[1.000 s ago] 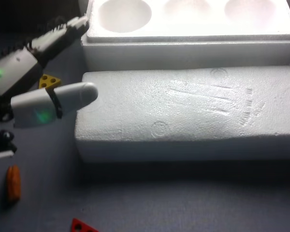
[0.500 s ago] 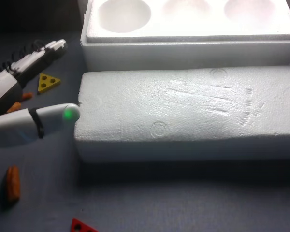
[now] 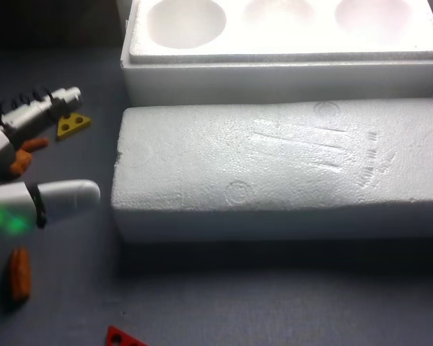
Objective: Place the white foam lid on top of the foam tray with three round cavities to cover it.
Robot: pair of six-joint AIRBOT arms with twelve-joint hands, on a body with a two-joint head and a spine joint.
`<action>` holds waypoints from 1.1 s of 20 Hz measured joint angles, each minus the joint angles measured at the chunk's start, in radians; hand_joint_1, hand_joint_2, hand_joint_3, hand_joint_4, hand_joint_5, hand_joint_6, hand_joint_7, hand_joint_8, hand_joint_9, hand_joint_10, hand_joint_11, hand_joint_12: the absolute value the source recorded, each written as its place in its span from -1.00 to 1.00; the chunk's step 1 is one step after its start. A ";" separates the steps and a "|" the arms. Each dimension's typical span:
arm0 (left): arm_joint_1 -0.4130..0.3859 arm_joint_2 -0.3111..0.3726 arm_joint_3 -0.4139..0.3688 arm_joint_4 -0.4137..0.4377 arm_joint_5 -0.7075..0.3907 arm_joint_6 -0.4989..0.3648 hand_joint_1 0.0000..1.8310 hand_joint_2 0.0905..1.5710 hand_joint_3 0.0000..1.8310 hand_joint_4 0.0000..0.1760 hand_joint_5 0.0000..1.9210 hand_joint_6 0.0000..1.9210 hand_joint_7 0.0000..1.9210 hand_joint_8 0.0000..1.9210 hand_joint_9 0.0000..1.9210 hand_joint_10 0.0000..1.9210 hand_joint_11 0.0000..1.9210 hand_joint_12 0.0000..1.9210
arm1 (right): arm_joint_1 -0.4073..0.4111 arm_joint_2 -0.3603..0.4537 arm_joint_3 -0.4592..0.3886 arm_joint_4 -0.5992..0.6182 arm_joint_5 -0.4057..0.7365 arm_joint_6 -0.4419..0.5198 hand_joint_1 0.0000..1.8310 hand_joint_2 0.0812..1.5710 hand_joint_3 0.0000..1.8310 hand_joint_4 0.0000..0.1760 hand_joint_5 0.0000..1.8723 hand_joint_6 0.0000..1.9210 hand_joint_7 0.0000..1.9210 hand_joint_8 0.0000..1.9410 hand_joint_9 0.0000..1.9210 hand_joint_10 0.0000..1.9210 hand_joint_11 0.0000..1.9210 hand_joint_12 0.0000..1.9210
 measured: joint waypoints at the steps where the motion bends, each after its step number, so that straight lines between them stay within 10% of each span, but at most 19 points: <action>1: 0.000 0.002 -0.001 0.007 0.015 0.000 -0.65 0.24 -1.00 -1.00 -1.00 -1.00 -1.00 -1.00 -1.00 -1.00 -1.00 -1.00 | 0.000 -0.001 0.002 -0.005 -0.004 0.000 -0.43 0.38 -1.00 -1.00 -1.00 -1.00 -1.00 -1.00 -1.00 -1.00 -1.00 -0.11; 14: -0.015 -0.023 0.030 0.094 0.174 -0.015 -0.62 0.19 -1.00 -0.84 -1.00 -1.00 -1.00 -1.00 -1.00 -1.00 -1.00 -1.00 | 0.019 -0.031 0.044 0.004 -0.097 -0.007 -0.42 0.37 -1.00 -1.00 -1.00 -1.00 -1.00 -1.00 -1.00 -1.00 -1.00 -0.11; 22: -0.077 -0.066 0.077 0.128 0.261 -0.012 -0.52 0.23 -1.00 -1.00 -1.00 -1.00 -1.00 -1.00 -1.00 -1.00 -1.00 -1.00 | 0.053 -0.074 0.083 0.023 -0.162 -0.018 -0.42 0.38 -1.00 -1.00 -1.00 -1.00 -1.00 -1.00 -1.00 -1.00 -1.00 -0.86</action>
